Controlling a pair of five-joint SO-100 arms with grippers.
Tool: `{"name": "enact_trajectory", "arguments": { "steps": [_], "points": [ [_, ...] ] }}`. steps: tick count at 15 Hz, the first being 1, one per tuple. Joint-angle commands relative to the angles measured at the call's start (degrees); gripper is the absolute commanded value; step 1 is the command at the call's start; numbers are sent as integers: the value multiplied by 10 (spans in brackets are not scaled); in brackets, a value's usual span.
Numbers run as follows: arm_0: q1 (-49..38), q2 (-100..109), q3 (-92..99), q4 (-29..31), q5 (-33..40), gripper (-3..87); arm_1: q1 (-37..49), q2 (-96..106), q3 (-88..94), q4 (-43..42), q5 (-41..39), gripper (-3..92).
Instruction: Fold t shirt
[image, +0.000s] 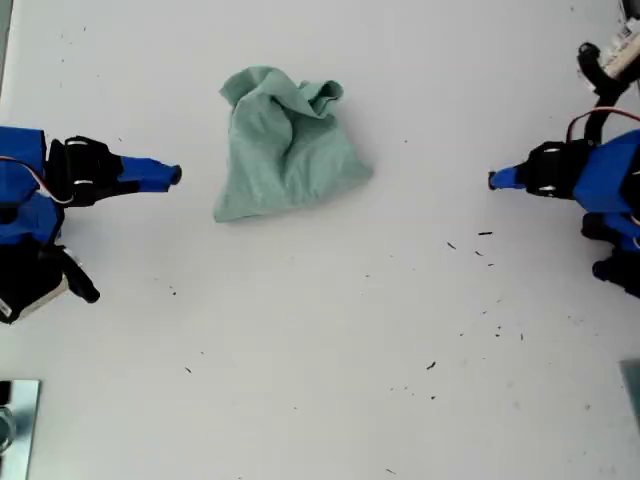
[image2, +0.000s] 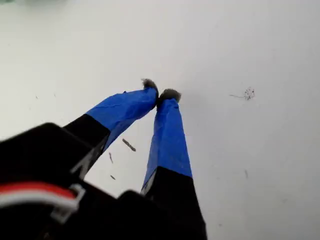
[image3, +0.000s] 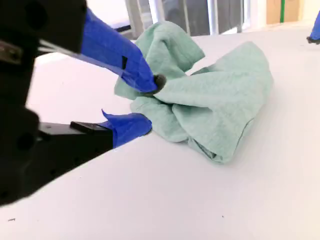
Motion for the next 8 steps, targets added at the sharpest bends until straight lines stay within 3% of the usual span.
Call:
{"name": "enact_trajectory", "arguments": {
  "steps": [1,8],
  "points": [
    [-2,4,2,5,-47,105,-3,4,36,-2,-105,35],
    [-3,4,3,4,-32,111,-3,4,36,-2,-105,35]
  ]
}}
